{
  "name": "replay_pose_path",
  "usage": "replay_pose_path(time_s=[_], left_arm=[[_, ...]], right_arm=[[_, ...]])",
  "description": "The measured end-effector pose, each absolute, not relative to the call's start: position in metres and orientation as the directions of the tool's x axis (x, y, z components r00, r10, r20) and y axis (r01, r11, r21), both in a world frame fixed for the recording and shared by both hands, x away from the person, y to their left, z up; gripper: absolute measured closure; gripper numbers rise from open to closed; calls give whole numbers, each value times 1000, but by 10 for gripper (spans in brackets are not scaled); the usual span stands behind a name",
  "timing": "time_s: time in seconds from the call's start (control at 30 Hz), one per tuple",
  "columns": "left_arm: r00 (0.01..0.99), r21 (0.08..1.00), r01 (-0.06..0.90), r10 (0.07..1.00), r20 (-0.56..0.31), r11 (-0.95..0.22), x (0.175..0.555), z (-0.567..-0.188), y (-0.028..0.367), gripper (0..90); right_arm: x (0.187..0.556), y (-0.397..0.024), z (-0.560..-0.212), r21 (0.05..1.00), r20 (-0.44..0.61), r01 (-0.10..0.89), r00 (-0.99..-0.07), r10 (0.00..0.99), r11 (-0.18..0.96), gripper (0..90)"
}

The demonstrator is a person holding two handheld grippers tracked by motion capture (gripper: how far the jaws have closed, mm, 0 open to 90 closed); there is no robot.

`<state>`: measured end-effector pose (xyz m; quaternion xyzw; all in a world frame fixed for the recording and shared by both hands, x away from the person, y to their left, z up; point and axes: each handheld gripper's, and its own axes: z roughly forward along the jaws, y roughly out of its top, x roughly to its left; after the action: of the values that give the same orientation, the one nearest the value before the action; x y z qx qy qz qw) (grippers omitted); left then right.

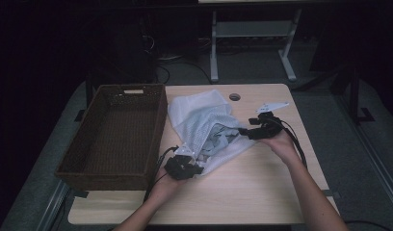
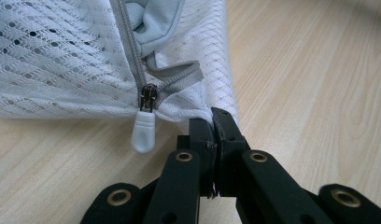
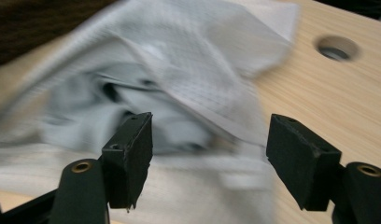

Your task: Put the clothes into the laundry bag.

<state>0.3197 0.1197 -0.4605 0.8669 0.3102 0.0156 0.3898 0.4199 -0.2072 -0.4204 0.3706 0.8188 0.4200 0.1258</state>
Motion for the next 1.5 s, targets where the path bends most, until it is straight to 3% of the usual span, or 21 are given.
replay_pose_path(time_s=[0.3,0.5,0.57,0.77,0.83,1.1,1.5], left_arm=[[808,687,524,549,-213,-504,320,-461,120,878],[807,687,525,550,-214,-502,320,-461,120,878],[807,688,525,550,-214,-502,320,-461,120,878],[806,691,523,552,-212,-498,319,-460,119,878],[806,694,522,554,-211,-496,319,-460,119,878],[800,705,521,564,-206,-481,319,-458,122,879],[789,711,524,581,-197,-469,319,-456,125,880]], right_arm=[[435,-230,-460,713,135,576,-674,727,401,349],[438,-225,-473,692,126,587,-672,730,421,428],[438,-222,-474,697,119,579,-675,728,423,481],[437,-220,-473,696,96,566,-684,723,442,809],[436,-220,-473,693,84,561,-687,722,453,870],[424,-221,-457,690,60,544,-700,712,477,883],[377,-224,-439,664,17,528,-719,695,529,882]])
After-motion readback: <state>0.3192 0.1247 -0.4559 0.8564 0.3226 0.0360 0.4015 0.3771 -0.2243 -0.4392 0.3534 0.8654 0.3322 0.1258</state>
